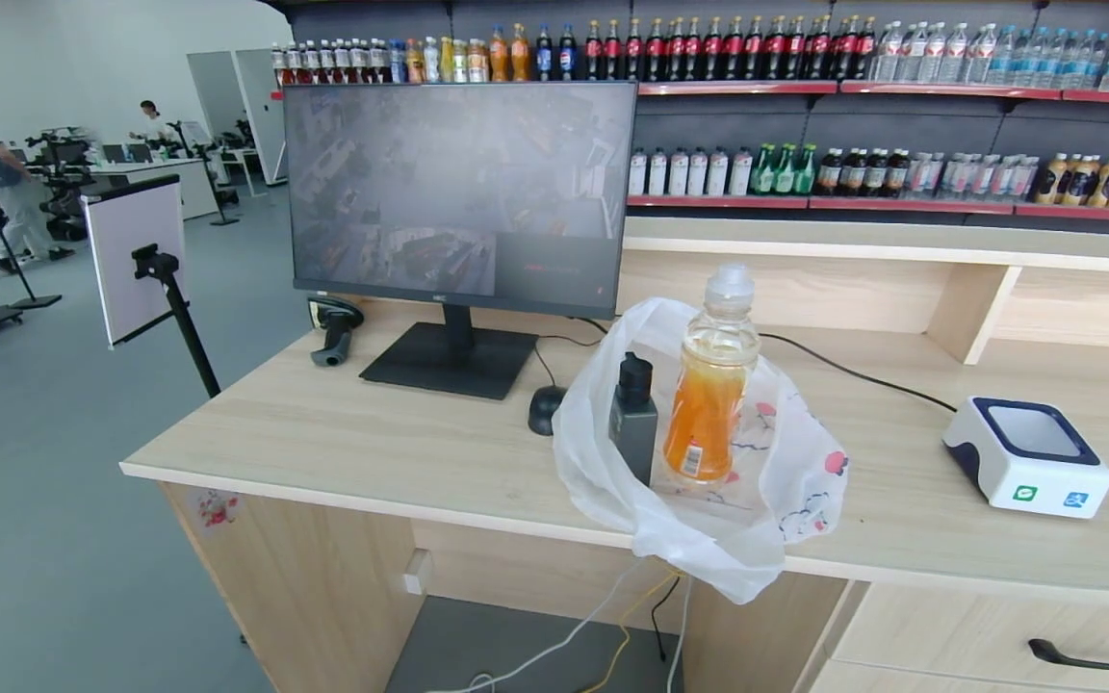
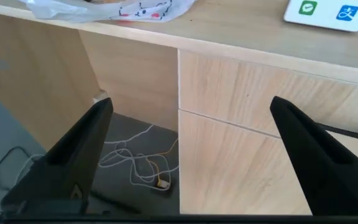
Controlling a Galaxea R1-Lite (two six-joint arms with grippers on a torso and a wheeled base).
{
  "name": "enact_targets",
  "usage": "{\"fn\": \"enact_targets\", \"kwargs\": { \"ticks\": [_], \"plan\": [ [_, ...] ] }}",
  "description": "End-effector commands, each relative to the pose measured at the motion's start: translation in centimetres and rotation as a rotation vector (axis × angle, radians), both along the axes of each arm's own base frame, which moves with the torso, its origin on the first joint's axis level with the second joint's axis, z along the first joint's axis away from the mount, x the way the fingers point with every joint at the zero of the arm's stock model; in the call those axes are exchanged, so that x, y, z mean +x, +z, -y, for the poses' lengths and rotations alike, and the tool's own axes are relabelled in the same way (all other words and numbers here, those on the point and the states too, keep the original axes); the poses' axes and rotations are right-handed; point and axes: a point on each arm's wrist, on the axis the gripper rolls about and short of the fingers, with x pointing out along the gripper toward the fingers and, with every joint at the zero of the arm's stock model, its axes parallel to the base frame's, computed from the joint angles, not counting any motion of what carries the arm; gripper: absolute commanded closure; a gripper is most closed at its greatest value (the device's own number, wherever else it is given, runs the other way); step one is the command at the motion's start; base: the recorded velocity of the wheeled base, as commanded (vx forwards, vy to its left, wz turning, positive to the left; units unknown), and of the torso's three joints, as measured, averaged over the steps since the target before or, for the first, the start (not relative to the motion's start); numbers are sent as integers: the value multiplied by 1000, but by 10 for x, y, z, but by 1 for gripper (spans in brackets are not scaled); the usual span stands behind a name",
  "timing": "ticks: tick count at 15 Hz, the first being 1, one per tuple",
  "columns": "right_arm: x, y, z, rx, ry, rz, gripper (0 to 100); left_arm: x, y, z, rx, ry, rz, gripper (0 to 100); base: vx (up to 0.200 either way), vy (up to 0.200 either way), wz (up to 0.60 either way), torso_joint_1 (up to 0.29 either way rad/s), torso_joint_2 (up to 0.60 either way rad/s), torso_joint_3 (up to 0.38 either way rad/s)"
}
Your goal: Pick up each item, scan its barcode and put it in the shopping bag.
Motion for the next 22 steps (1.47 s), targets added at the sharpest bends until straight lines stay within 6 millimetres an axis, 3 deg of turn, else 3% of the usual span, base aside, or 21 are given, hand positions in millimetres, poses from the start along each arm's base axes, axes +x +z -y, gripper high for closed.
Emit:
{"fn": "enact_targets", "kwargs": {
  "ticks": [1, 5, 10, 13, 19, 22],
  "plan": [
    [-1, 0, -2, 0, -150, 9, 0, 0, 0, 0, -1, 0, 1, 0, 0, 0, 0, 0, 0, 0],
    [-5, -1, -3, 5, -240, 61, 0, 0, 0, 0, 0, 0, 1, 0, 0, 0, 0, 0, 0, 0],
    [-5, -1, -3, 7, -236, 61, 0, 0, 0, 0, 0, 0, 1, 0, 0, 0, 0, 0, 0, 0],
    [-6, -1, -1, 13, -109, 68, 0, 0, 0, 0, 0, 0, 1, 0, 0, 0, 0, 0, 0, 0],
    [-12, -3, -1, 4, -178, 152, 0, 0, 0, 0, -1, 0, -1, 0, 0, 0, 0, 0, 0, 0],
    [-12, -3, -1, 27, -184, 150, 0, 0, 0, 0, -1, 0, -1, 0, -200, 0, 0, 10, 2, -2]
  ]
}}
